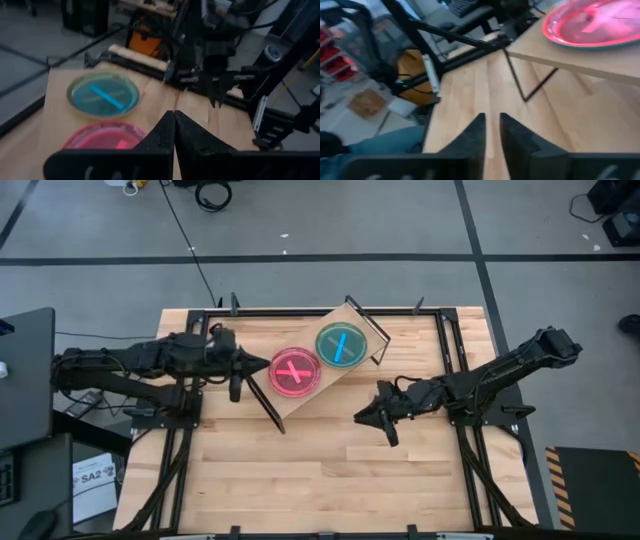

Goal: Place and stack plates onto a shelf
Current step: Return to Home Position

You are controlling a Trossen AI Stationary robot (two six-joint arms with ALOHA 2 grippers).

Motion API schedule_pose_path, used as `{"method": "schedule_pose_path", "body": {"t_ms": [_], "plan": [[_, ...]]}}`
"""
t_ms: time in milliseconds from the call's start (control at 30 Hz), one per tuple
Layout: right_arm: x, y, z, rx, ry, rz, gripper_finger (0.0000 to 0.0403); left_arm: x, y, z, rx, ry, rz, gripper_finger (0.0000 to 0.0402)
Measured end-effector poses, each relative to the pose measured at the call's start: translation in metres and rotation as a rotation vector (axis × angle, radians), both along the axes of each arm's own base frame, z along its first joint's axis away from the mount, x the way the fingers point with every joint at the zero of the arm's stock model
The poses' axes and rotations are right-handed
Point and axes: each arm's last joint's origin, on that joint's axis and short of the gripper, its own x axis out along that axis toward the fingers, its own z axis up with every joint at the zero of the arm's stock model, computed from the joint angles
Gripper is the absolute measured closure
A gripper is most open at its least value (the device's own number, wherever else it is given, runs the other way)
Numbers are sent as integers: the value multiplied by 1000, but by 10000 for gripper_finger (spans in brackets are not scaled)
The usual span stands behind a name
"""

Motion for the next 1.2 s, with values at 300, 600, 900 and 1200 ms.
{"method": "schedule_pose_path", "body": {"t_ms": [300,600,900,1200], "plan": [[-32,-11,33,-77,-118,45,383,-36,2,1,123,64,-16,394],[-73,-25,48,-223,-128,20,395,-65,-1,-55,230,-21,-29,392],[-90,-30,38,-333,-178,37,391,-89,1,-100,289,-128,-37,391],[-108,-38,2,-289,-204,-71,392,-97,1,-135,283,-182,-56,391]]}}
